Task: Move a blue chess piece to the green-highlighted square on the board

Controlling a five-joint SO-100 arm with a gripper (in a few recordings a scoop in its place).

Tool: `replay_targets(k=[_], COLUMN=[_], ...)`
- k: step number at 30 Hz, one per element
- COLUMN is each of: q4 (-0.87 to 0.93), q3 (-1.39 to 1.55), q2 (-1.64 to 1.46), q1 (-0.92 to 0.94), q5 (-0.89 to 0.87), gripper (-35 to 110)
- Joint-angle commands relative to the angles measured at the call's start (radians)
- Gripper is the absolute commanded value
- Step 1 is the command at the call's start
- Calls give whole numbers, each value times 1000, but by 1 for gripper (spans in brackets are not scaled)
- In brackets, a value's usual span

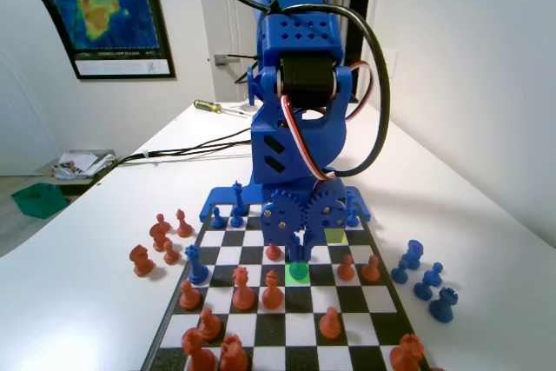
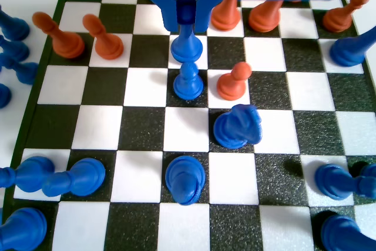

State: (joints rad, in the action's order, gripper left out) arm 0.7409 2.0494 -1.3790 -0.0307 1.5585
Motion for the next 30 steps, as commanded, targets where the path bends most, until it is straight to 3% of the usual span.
replay_targets(k=[1,14,30], q4=[-2,29,630], q3=[-20,-25,-308], q2=[-23,-100,-518], q1=[-9,5,-6], q5=[-11,14,21], gripper=[7,14,8])
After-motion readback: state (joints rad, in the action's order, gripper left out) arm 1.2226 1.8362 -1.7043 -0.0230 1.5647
